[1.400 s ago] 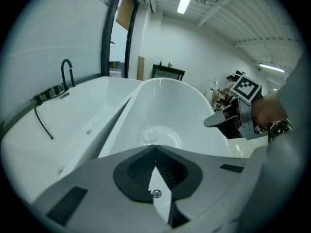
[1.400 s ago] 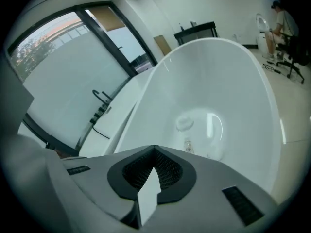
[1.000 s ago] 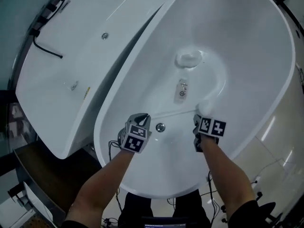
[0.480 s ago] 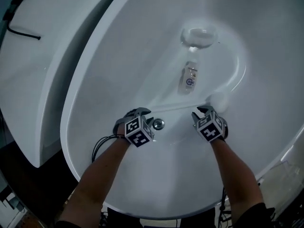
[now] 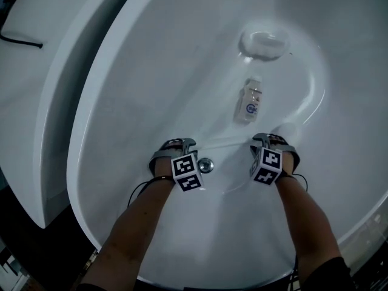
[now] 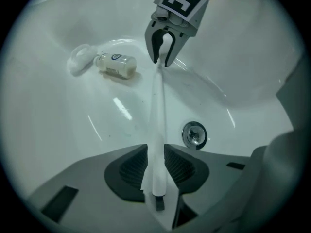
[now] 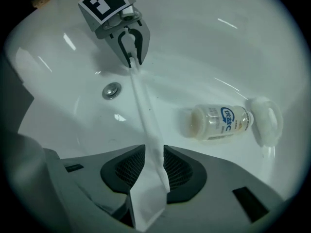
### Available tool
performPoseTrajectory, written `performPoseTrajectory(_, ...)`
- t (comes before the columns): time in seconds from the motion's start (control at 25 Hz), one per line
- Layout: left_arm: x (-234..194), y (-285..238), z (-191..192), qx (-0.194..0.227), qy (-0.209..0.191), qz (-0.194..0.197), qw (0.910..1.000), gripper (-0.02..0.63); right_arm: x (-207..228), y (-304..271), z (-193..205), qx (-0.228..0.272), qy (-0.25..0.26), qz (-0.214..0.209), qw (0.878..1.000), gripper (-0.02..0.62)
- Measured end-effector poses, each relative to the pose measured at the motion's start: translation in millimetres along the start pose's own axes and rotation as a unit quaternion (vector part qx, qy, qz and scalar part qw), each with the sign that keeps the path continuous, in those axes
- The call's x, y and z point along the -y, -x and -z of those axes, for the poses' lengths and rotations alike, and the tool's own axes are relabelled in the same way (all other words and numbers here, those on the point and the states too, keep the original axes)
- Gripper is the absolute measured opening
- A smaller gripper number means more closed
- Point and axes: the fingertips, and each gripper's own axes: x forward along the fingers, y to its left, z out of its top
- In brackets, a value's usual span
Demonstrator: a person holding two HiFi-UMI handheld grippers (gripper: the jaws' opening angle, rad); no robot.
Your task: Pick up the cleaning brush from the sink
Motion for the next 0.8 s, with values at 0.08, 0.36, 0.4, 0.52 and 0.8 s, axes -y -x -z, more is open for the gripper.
performPoseTrajectory(0.08,5,-10,1,-0.001,-0.023,0.005,0.9997,0.120,1,-8,-1,-0.007,0.027,-0.007,1.000,0.117)
performPoseTrajectory(0.36,2,-32,8,-0.006,-0.031,0.000,0.9995,0.129,2,-33,1,-0.025,0.059,-0.013,0.998,0.117)
performPoseTrajectory(0.4,1,-36,9,-0.004,-0.031,0.001,0.9995,0.129,4,-37,1,-0.024,0.055,-0.012,0.998,0.116)
performPoseTrajectory(0.52,-2,-43,10,-0.001,-0.022,0.007,0.9997,0.118,7,-44,0,-0.029,0.067,-0.011,0.997,0.115)
performPoseTrajectory(0.8,5,-42,6,-0.019,-0.035,0.012,0.9991,0.114,-7,-46,9,-0.033,0.121,-0.024,0.992,0.055)
